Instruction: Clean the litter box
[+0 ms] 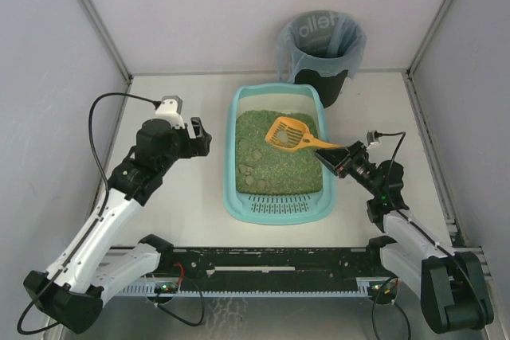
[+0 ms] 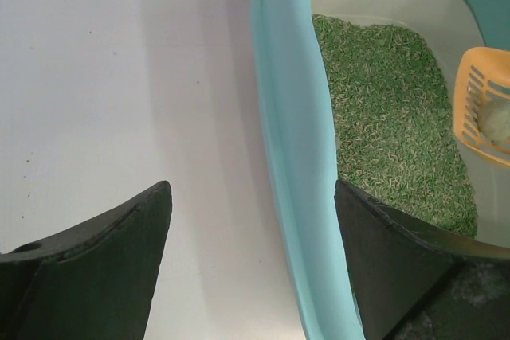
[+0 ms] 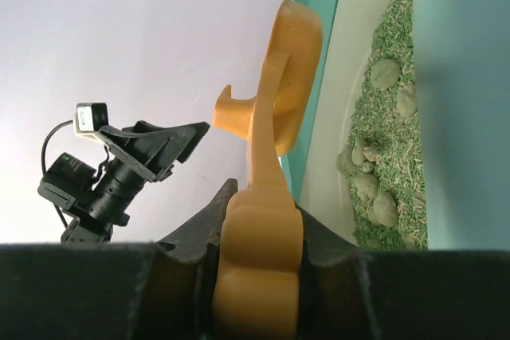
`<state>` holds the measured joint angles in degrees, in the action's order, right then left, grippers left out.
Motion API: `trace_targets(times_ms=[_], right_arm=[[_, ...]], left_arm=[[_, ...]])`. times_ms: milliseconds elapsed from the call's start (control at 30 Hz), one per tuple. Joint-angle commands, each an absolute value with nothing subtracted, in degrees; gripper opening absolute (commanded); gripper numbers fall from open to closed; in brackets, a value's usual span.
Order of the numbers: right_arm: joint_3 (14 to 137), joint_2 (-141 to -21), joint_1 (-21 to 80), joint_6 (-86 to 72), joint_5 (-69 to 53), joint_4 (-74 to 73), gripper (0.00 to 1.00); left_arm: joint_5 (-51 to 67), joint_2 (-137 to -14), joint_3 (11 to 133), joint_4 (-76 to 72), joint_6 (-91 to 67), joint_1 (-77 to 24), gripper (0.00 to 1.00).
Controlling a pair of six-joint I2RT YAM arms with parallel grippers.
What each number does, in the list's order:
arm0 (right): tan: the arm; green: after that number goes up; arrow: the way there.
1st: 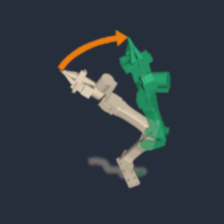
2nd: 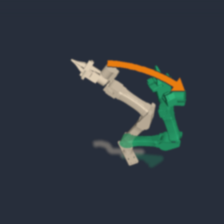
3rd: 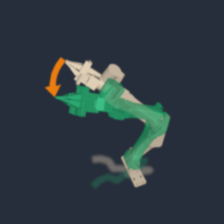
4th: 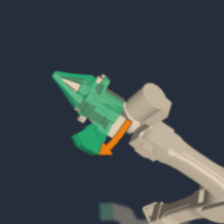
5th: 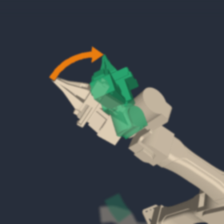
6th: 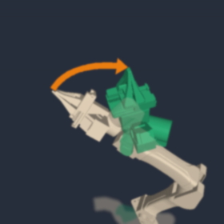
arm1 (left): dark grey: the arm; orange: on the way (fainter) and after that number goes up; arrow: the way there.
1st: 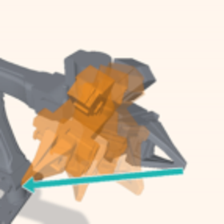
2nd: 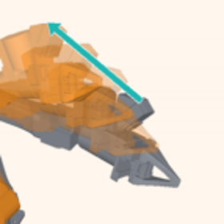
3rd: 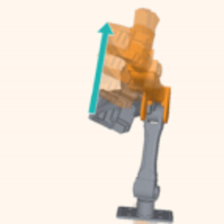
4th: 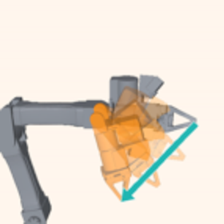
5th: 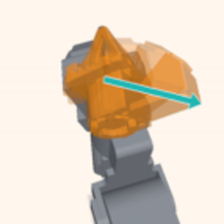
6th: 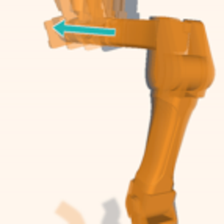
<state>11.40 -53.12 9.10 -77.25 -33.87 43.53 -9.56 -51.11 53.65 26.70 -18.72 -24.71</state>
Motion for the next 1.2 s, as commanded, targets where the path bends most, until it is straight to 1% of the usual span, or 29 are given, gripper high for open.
trace_targets(times_ms=[0,133,267,300,367,500,600,767,933,1167], right_arm=[[14.92,-52.99,11.29,-73.98,-36.51,45.8,0.0],[10.96,-50.29,6.88,-76.5,-31.44,43.03,0.0],[16.02,-52.3,10.13,-71.63,-37.21,42.83,0.0],[15.92,-52.01,9.51,-71.8,-36.89,42.0,0.0],[13.58,-50.34,7.21,-73.62,-32.33,39.7,0.0],[17.64,-52.4,9.95,-69.75,-36.6,39.76,0.0],[17.25,-51.03,9.4,-69.91,-32.94,36.58,0.0],[19.83,-51.06,9.38,-69.08,-32.84,34.58,0.0],[24.25,-51.85,9.02,-68.74,-31.97,32.14,0.0],[35.88,-56.69,6.88,-66.88,-28.72,27.0,0.0]], left_arm=[[-7.83,-50.59,54.47,24.53,-16.62,-24.17,0.87],[-7.72,-50.34,54.57,25.08,-15.4,-24.17,0.87],[-6.64,-49.31,53.12,24.44,-14.99,-24.16,0.87],[-6.31,-49.33,53.16,24.48,-14.84,-24.15,0.87],[-5.94,-49.31,53.34,24.85,-14.6,-24.17,0.87],[-6.41,-49.04,53.05,24.87,-14.37,-24.15,0.87],[-5.93,-49.29,53.41,25.24,-13.95,-24.15,0.87],[-6.15,-49.04,52.9,25.58,-13.45,-24.17,0.87],[-5.68,-49.66,52.8,25.99,-13.23,-24.21,0.87],[-4.17,-50.43,53.13,26.1,-13.53,-24.16,0.86]])
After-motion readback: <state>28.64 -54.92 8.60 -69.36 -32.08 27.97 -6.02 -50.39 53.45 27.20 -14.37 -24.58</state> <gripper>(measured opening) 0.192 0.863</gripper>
